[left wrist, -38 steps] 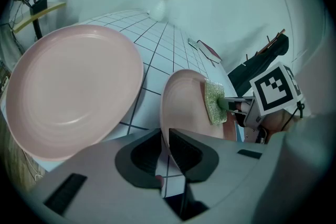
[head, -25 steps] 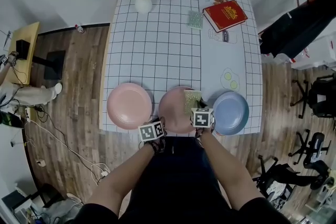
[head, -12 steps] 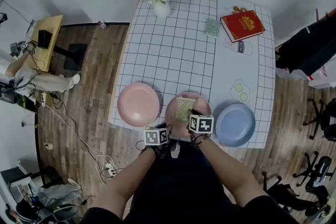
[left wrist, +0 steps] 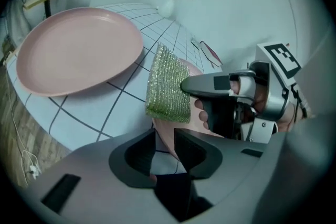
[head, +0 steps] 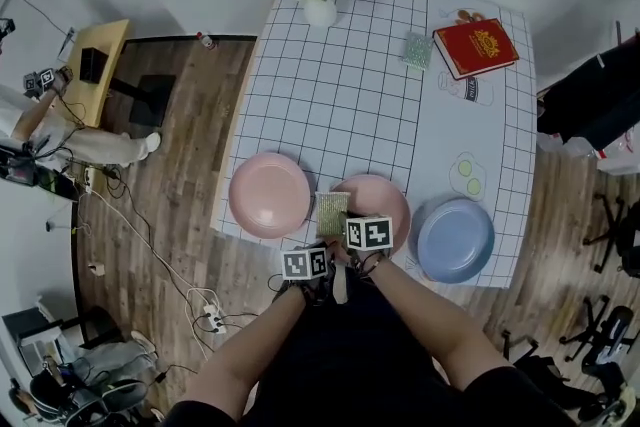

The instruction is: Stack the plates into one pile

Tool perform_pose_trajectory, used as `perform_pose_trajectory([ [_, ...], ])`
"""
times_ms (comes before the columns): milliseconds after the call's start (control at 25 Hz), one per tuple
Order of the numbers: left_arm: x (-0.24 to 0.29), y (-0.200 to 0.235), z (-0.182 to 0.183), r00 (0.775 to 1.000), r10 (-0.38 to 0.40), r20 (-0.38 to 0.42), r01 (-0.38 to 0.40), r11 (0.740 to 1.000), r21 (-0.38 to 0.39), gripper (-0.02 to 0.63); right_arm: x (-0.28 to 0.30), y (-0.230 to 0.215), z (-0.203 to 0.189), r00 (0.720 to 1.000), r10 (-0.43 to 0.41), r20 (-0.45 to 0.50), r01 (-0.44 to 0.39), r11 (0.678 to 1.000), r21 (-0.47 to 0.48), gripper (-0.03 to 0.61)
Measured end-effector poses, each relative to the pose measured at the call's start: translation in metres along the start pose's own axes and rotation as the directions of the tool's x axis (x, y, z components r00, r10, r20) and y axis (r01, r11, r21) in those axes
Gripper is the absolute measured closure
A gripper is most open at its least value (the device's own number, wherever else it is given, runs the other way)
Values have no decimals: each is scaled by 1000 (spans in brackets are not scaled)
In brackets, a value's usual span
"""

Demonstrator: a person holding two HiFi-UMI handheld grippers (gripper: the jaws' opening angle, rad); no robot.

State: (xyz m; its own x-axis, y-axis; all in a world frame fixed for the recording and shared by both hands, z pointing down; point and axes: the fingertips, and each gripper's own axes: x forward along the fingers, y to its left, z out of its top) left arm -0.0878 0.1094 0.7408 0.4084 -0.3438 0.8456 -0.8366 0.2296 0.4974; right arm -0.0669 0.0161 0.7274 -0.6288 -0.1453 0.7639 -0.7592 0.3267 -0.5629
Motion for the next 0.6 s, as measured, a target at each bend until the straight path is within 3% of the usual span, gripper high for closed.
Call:
perform_pose_trajectory([
  [200,5,2,-2,1000,-14,3,14,999,-51,517,15,-1,-10,997,-58,-53,55,997,-53,526],
  [600,10,6,-2,1000,-20,3,20,989,-149,554,20,0,-9,990,-131,-48,122,980,-158,525],
])
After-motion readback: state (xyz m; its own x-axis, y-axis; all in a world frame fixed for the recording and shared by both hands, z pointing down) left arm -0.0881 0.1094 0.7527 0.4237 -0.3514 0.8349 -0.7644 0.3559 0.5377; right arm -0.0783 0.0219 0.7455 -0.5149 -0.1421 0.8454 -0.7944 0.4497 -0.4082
